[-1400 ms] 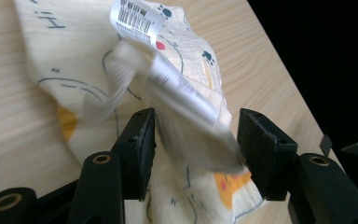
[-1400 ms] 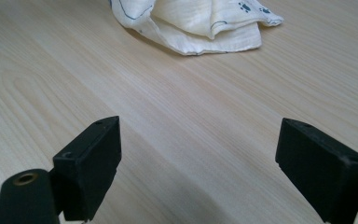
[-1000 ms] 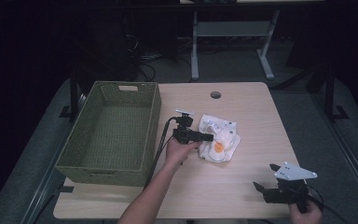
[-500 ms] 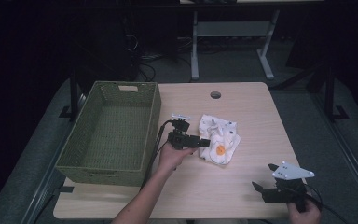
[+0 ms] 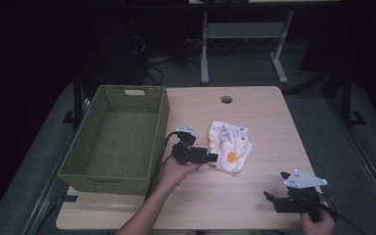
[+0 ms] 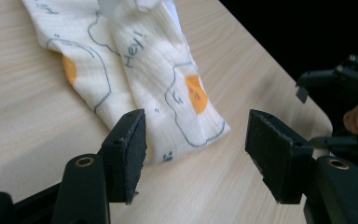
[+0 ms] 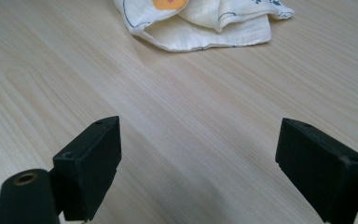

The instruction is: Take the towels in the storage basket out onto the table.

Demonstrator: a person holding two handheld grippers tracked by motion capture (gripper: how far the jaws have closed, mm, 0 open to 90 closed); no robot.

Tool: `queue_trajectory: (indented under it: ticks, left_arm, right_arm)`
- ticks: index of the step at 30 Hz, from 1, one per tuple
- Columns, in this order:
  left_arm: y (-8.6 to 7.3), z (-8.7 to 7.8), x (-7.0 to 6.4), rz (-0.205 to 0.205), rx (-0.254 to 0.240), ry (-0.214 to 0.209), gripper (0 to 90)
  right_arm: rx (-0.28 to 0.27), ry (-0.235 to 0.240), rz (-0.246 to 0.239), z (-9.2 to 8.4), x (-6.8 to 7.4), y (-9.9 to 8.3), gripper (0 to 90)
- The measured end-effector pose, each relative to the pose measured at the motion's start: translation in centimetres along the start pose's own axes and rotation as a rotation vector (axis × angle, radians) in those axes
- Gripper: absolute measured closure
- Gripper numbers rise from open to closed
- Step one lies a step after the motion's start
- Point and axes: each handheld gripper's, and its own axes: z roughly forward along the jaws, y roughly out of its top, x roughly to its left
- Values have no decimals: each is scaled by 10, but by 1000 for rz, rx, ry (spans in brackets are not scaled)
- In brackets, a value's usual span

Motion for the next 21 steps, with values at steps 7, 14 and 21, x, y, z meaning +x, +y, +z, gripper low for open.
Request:
queue_trajectory:
  ticks: [7,14,21]
  left_arm:
    - [-13,-7,-11,61,-3,11,384]
    - [-24,-10,-20,74,-13,0,343]
    - [-33,-17,-29,119,-11,23,321]
  right_arm:
    - [6,-4,-8,1,0,0,140]
    - [7,-5,-6,1,0,0,139]
    - [7,-5,-3,1,0,0,139]
